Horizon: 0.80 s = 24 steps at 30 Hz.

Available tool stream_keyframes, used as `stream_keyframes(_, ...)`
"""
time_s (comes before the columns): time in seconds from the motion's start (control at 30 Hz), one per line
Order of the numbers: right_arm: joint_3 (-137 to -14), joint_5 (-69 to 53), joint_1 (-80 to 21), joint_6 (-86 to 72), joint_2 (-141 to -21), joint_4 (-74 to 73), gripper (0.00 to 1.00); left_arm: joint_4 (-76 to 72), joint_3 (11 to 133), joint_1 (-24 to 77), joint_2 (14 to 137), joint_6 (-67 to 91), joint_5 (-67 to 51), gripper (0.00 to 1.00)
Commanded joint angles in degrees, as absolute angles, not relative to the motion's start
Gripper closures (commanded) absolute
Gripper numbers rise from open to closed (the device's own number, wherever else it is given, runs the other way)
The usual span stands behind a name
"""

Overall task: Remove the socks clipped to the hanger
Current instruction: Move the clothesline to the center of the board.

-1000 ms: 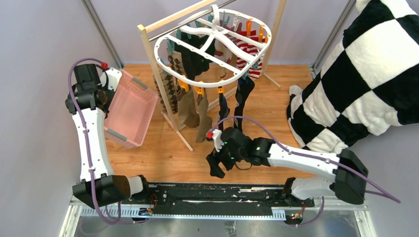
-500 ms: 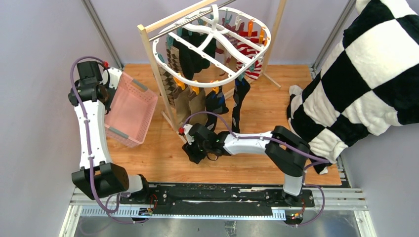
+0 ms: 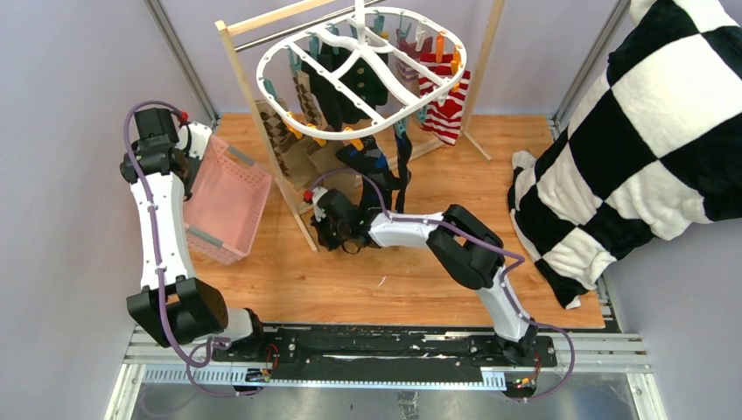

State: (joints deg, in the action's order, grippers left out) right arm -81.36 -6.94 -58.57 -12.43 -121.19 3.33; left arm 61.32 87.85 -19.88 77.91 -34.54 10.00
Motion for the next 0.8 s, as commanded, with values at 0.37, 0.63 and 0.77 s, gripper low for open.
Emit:
stream_keyframes(0.37, -120.5, -7.6, -50.4, -27.7, -144.9, 2.6, 0.91, 59.9, 86.4, -20.4, 76.6, -45.0, 18.0, 1.00)
stream_keyframes(0.63, -135.2, -3.0, -45.9, -37.1, -155.3, 2.1, 0.71, 61.7, 84.0, -20.5, 74.2, -48.7, 16.4, 1.00)
stream_keyframes(0.77, -143.9, -1.0, -43.9, -40.6, -161.3, 4.3, 0.62, 63.5, 84.5, -20.4, 74.1, -52.0, 14.1, 1.00)
